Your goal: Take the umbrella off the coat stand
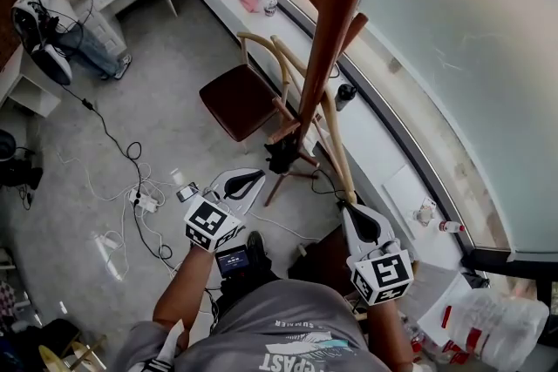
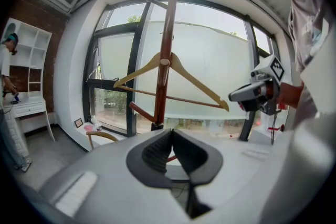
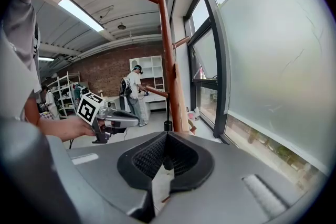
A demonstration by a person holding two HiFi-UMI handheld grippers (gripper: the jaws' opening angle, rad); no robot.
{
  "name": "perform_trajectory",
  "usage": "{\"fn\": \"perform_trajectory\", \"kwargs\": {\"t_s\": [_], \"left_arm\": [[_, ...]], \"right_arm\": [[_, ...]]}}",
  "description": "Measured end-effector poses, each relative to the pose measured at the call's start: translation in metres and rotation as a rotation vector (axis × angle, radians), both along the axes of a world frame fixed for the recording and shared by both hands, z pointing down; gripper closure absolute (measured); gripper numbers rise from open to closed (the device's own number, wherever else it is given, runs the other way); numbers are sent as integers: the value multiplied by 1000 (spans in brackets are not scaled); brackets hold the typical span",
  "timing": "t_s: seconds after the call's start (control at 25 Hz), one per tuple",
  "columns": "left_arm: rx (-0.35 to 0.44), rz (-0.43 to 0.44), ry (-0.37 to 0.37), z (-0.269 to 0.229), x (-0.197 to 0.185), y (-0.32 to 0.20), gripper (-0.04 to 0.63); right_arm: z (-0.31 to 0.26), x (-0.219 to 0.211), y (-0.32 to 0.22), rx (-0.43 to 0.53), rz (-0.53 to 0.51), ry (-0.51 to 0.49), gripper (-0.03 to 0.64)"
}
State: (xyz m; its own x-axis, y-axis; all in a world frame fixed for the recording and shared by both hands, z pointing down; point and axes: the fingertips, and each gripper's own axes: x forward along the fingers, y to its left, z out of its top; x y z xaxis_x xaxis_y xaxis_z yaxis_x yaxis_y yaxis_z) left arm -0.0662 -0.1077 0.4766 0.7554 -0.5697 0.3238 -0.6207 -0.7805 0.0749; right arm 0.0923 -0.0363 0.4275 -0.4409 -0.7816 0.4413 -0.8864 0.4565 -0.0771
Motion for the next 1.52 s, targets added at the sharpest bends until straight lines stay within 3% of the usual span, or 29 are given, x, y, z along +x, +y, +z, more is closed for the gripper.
{"fn": "perform_trajectory", "kwargs": {"t_s": [1.52], "left_arm": [[-62, 16, -51, 58, 17, -27, 592]], "right_arm": [[64, -9, 2, -133, -22, -17, 615]]}}
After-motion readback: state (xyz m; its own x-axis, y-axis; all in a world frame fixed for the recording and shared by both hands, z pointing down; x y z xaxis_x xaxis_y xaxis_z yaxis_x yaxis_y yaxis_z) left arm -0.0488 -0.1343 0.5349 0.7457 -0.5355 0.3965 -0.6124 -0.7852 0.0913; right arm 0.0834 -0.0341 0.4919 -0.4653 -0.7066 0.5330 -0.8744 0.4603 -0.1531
